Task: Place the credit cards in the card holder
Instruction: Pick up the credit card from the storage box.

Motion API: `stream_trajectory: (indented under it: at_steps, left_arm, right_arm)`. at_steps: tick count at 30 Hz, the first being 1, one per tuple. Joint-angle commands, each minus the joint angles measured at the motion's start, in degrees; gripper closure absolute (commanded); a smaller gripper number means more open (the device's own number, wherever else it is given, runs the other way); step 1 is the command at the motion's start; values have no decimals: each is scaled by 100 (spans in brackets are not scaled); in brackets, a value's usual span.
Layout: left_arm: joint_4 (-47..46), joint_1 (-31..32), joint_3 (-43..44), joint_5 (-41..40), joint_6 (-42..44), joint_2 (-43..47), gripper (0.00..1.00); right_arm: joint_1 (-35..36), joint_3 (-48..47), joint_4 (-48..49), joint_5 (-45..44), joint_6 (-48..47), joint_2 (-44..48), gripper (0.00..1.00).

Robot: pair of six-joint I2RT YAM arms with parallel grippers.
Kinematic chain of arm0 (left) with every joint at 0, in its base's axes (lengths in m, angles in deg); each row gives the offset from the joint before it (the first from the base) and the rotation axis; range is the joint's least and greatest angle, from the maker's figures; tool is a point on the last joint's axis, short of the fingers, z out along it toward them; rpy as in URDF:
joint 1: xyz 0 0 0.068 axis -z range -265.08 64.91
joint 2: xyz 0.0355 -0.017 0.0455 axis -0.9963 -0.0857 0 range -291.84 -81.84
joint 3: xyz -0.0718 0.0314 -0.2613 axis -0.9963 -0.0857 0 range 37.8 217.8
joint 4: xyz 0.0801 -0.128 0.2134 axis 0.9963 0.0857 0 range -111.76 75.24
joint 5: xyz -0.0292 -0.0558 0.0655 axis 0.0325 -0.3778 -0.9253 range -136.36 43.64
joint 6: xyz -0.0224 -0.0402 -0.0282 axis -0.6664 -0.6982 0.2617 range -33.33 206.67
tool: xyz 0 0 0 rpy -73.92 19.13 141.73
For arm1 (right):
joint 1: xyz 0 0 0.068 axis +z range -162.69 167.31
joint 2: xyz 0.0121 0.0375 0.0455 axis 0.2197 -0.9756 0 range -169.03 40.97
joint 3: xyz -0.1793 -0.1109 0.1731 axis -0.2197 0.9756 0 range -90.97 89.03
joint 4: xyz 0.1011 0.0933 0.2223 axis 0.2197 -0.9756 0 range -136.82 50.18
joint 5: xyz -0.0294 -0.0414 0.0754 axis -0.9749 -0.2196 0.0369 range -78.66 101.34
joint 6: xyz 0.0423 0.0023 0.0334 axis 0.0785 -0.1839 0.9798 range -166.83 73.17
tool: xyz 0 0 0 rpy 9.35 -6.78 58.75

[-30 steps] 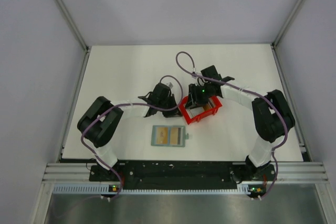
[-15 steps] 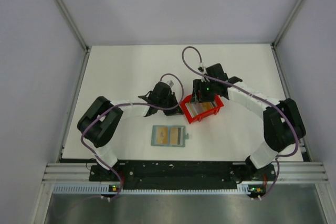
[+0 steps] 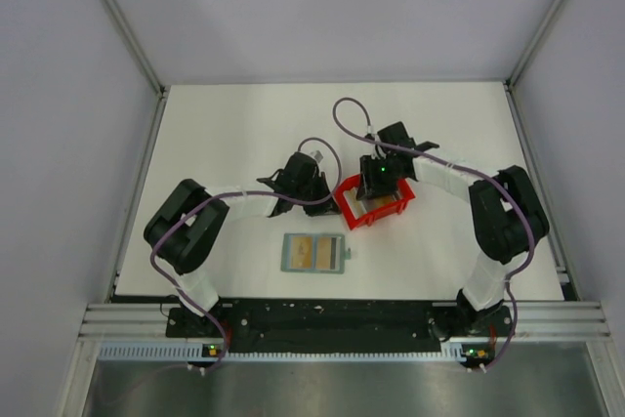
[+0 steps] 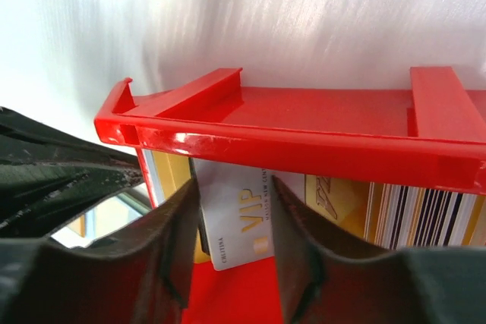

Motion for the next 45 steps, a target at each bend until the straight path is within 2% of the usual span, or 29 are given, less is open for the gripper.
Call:
stream_trajectory:
  at_steps: [1, 5, 11, 19, 25, 45]
  left_arm:
    - [-328, 28, 205, 87, -24, 62, 99]
    - [-337, 28, 222, 87, -16, 53, 99]
    - [-337, 19, 222, 96, -33, 53, 99]
    - [-346, 36, 205, 96, -33, 71, 99]
    - [-337, 28, 161, 70, -25, 123, 99]
    - [-381, 28, 108, 70, -51, 159, 99]
  right_arm:
    - [9, -67, -28, 270, -59, -48, 70]
    - [9, -5, 7, 392, -77, 136, 86]
    - [9, 13, 16, 595, -59, 180, 100]
    - [9, -5, 34, 648, -33, 268, 100]
    - [-9, 4, -2, 51, 29, 374, 100]
    - [-114, -128, -528, -1127, -296, 655, 100]
